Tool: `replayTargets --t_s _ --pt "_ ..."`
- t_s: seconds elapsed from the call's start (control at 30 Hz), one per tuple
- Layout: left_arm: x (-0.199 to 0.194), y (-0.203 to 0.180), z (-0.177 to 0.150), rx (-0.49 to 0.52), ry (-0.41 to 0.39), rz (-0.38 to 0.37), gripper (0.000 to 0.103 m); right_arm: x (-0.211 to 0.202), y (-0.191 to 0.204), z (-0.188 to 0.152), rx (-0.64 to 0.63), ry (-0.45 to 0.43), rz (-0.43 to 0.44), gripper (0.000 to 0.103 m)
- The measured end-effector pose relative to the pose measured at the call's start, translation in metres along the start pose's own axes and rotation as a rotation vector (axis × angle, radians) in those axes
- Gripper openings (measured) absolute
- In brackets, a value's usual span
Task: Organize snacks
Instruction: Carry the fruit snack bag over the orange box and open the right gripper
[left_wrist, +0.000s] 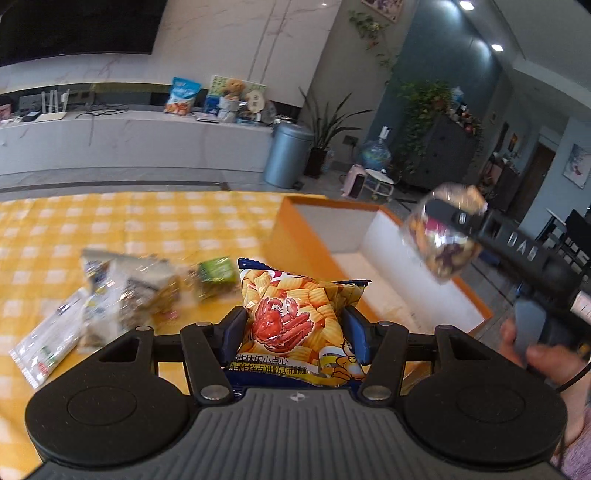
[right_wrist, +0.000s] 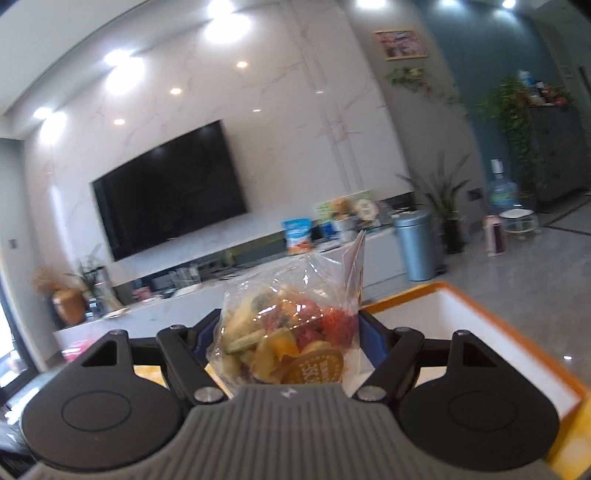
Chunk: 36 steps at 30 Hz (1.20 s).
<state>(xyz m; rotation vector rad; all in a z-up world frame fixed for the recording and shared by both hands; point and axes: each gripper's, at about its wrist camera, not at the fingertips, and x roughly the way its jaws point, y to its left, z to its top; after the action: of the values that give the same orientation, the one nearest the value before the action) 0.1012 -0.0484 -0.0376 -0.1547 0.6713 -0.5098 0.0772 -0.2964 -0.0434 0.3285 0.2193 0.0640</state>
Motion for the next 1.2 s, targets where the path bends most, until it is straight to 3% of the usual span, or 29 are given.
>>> replayTargets --t_s 0.2,0.4,0.53,0.67,0.73,0.87,1.07,1.13,1.2 --pt "0.031 -0.006 0.012 -0.076 0.002 -0.052 0.065 0.001 -0.054 0.002 0.113 0.011 -0.165 0.074" --pt "0.048 -0.007 0.011 -0.119 0.008 -0.108 0.065 0.022 -0.084 -0.005 0.287 0.113 -0.195 0.074" --pt "0.050 -0.008 0.006 -0.123 0.012 -0.117 0.065 0.041 -0.072 -0.009 0.285 0.173 -0.132 0.074" --pt "0.047 -0.006 0.006 -0.128 0.005 -0.101 0.065 0.058 -0.045 -0.016 0.115 0.267 -0.091 0.075" --pt "0.045 -0.006 0.005 -0.129 0.000 -0.093 0.065 0.062 -0.040 -0.020 0.102 0.290 -0.065 0.075" --pt "0.043 -0.008 0.007 -0.115 -0.008 -0.069 0.065 0.073 -0.031 -0.028 0.024 0.345 -0.143 0.075" --pt "0.036 -0.014 0.010 -0.098 -0.017 -0.044 0.065 0.077 -0.041 -0.030 0.072 0.391 -0.134 0.082" --pt "0.036 -0.017 0.011 -0.089 -0.008 -0.038 0.065 0.074 -0.043 -0.030 0.088 0.380 -0.128 0.089" --pt "0.036 -0.020 0.013 -0.096 0.003 -0.024 0.065 0.068 -0.044 -0.028 0.094 0.357 -0.133 0.090"
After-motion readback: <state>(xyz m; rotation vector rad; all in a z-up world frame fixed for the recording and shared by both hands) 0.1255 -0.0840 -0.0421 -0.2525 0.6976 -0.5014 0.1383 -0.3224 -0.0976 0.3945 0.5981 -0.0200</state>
